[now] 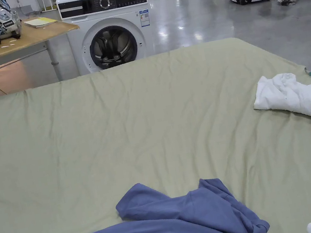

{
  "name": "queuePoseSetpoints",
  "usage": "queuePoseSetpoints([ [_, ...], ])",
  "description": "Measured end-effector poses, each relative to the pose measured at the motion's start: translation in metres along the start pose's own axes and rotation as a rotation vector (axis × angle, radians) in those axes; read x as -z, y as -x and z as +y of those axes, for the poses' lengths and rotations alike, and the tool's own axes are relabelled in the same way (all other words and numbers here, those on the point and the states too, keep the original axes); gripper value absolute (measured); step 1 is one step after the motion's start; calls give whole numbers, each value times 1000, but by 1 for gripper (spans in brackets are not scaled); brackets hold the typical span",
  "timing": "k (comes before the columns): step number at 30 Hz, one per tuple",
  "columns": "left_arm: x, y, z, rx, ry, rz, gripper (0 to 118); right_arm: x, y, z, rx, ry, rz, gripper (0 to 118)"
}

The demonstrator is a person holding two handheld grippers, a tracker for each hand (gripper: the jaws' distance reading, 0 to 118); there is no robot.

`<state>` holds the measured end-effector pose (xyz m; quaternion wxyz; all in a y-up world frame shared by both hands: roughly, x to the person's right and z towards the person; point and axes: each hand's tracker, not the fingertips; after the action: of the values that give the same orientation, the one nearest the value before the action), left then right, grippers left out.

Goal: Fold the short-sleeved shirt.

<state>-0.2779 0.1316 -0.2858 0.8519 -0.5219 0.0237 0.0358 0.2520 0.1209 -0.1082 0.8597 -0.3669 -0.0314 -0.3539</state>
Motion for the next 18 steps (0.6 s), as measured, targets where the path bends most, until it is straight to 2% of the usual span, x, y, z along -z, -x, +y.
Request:
queuePoseSetpoints([
  [1,0,1,0,-2,0,-2,0,8,0,0,-16,-2,-22,75],
  [3,0,2,0,-8,-2,-8,0,27,-2,0,-24,27,-75,60],
  [4,0,3,0,-13,-3,-13,0,31,-3,0,-28,23,-68,59],
  [5,0,5,-1,-21,-7,-19,0,30,-3,-1,-35,12,-68,48],
  [6,0,7,-2,-31,-15,-26,0,28,-1,1,-61,1,-80,29],
  [7,2,11,-2,-39,-26,-37,0,27,0,1,-95,-14,-125,4],
  [9,-3,18,-6,-74,-78,-72,0,29,-1,0,-44,12,-60,2],
  [11,-20,24,-14,-116,-147,-112,0,17,5,2,-68,6,-39,2],
  [14,-77,37,-15,-214,-295,-259,0,-11,27,14,-204,-78,37,2],
  [16,-118,49,-8,-216,-416,-373,0,-27,50,25,-302,-129,82,2],
  [18,-166,48,-2,-123,-526,-299,0,-36,77,39,-363,-165,124,2],
])
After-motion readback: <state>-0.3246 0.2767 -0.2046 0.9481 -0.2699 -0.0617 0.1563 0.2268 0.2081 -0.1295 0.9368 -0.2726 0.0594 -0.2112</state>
